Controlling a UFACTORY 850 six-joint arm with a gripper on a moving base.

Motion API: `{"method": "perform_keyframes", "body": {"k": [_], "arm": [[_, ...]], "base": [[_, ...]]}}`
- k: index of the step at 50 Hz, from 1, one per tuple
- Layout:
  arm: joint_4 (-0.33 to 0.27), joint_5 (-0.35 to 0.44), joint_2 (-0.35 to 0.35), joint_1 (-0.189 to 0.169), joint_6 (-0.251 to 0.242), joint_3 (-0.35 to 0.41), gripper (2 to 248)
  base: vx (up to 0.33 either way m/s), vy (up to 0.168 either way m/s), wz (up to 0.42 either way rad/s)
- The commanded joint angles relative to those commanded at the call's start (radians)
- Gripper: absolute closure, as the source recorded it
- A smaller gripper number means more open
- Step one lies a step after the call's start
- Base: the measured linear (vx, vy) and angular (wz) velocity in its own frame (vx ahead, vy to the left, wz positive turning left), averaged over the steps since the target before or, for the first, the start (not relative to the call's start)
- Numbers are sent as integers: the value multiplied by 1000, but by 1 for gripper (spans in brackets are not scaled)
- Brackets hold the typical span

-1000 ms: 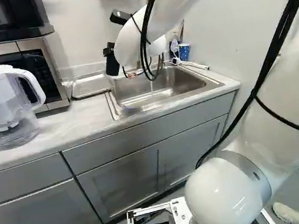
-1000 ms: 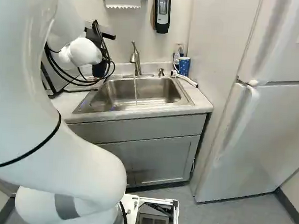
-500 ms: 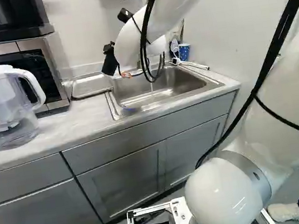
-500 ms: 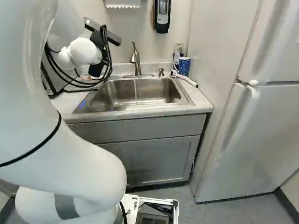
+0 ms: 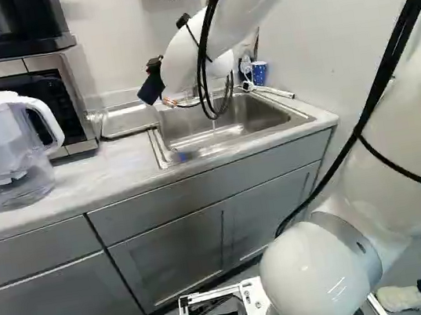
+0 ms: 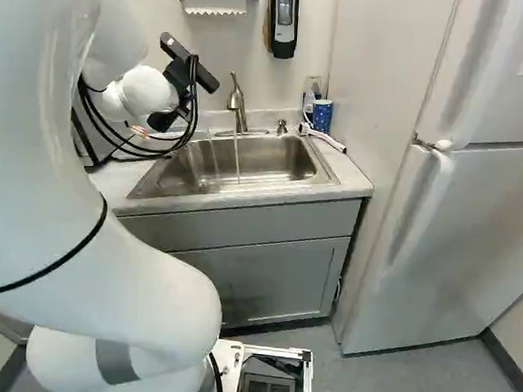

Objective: Rinse the cup and place it in the tray

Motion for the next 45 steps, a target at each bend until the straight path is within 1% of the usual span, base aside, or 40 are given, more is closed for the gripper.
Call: {"method": "perform_keyframes", "body": {"k": [45], "arm": [[0,0,0,0,473,0,124]], "base": [[0,0,0]]}}
